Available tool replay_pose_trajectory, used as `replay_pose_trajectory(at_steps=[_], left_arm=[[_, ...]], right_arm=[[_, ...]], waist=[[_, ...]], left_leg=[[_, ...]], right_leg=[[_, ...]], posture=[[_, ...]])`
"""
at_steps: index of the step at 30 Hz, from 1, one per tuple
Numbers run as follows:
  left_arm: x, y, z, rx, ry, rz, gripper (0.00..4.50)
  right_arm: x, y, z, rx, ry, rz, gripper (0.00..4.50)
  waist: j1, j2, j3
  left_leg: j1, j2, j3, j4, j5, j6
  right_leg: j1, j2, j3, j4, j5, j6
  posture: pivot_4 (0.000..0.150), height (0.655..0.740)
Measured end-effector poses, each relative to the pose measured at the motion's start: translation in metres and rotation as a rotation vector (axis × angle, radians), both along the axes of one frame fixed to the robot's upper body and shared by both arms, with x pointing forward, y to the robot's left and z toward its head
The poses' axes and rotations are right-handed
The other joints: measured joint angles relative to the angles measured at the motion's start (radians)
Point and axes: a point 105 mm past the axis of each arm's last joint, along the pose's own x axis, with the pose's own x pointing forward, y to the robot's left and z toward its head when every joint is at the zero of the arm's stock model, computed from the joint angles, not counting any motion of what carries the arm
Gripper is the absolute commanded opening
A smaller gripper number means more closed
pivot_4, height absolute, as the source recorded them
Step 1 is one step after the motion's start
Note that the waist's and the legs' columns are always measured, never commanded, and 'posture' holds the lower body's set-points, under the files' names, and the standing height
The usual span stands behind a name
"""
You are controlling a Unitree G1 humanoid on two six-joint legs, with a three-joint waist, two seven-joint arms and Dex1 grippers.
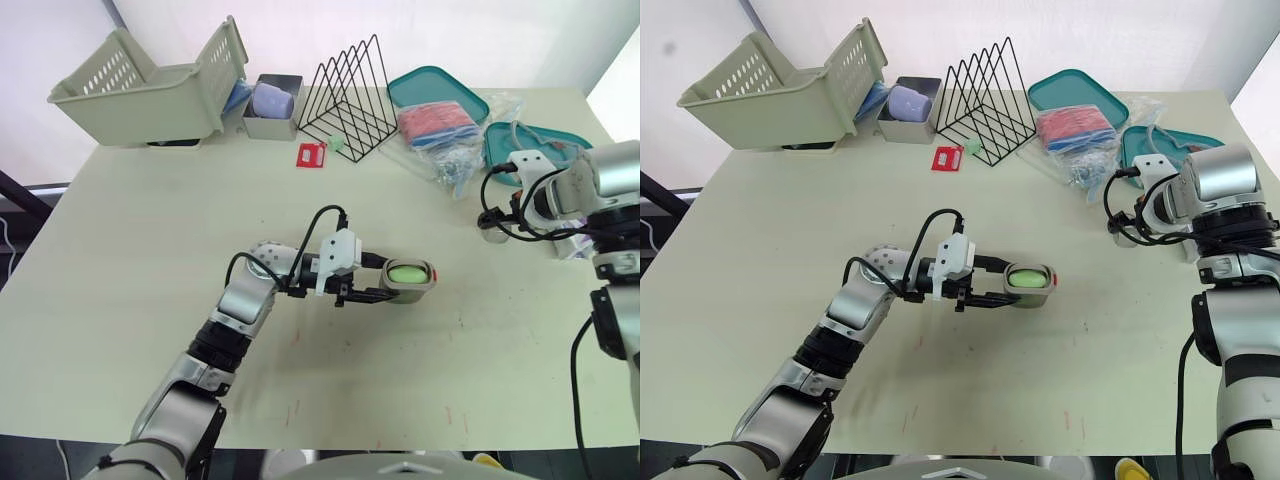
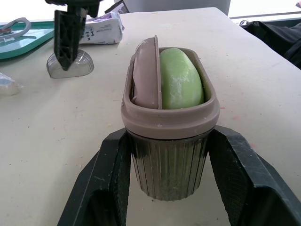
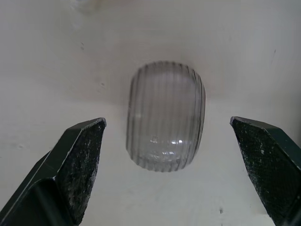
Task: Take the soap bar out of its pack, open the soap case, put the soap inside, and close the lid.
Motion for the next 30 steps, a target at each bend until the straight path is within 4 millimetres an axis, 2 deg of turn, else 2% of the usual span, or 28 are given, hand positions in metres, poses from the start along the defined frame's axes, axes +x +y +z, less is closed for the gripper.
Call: replay_pose_trajectory(at_steps=[13, 26, 28, 29, 30], left_arm=[[0.0, 0.0, 0.0, 0.002, 0.003, 0.002, 1.95], [0.0, -0.001, 0.0, 0.0, 0.003, 0.002, 1.95], [0.0, -0.001, 0.0, 0.0, 0.003, 0.002, 1.95], [0.0, -0.001, 0.0, 0.0, 0.003, 0.002, 1.95], [0.0, -0.001, 0.0, 0.0, 0.003, 0.002, 1.95]], right_arm=[[0.002, 0.004, -0.007, 0.017, 0.013, 0.007, 4.46], [0.004, -0.003, -0.013, 0.014, 0.023, -0.011, 4.46], [0.004, -0.003, -0.013, 0.014, 0.022, -0.009, 3.9], [0.004, -0.003, -0.013, 0.014, 0.021, -0.008, 3.78], [0.004, -0.003, -0.013, 0.013, 0.021, -0.008, 3.22]], waist=[[0.0, 0.0, 0.0], [0.0, 0.0, 0.0], [0.0, 0.0, 0.0], [0.0, 0.0, 0.0], [0.0, 0.0, 0.0]], left_leg=[[0.0, 0.0, 0.0, 0.0, 0.0, 0.0], [0.0, 0.0, 0.0, 0.0, 0.0, 0.0], [0.0, 0.0, 0.0, 0.0, 0.0, 0.0], [0.0, 0.0, 0.0, 0.0, 0.0, 0.0], [0.0, 0.0, 0.0, 0.0, 0.0, 0.0]], right_leg=[[0.0, 0.0, 0.0, 0.0, 0.0, 0.0], [0.0, 0.0, 0.0, 0.0, 0.0, 0.0], [0.0, 0.0, 0.0, 0.0, 0.0, 0.0], [0.0, 0.0, 0.0, 0.0, 0.0, 0.0], [0.0, 0.0, 0.0, 0.0, 0.0, 0.0]], posture=[[0.15, 0.74], [0.15, 0.74], [0.15, 0.74], [0.15, 0.74], [0.15, 0.74]])
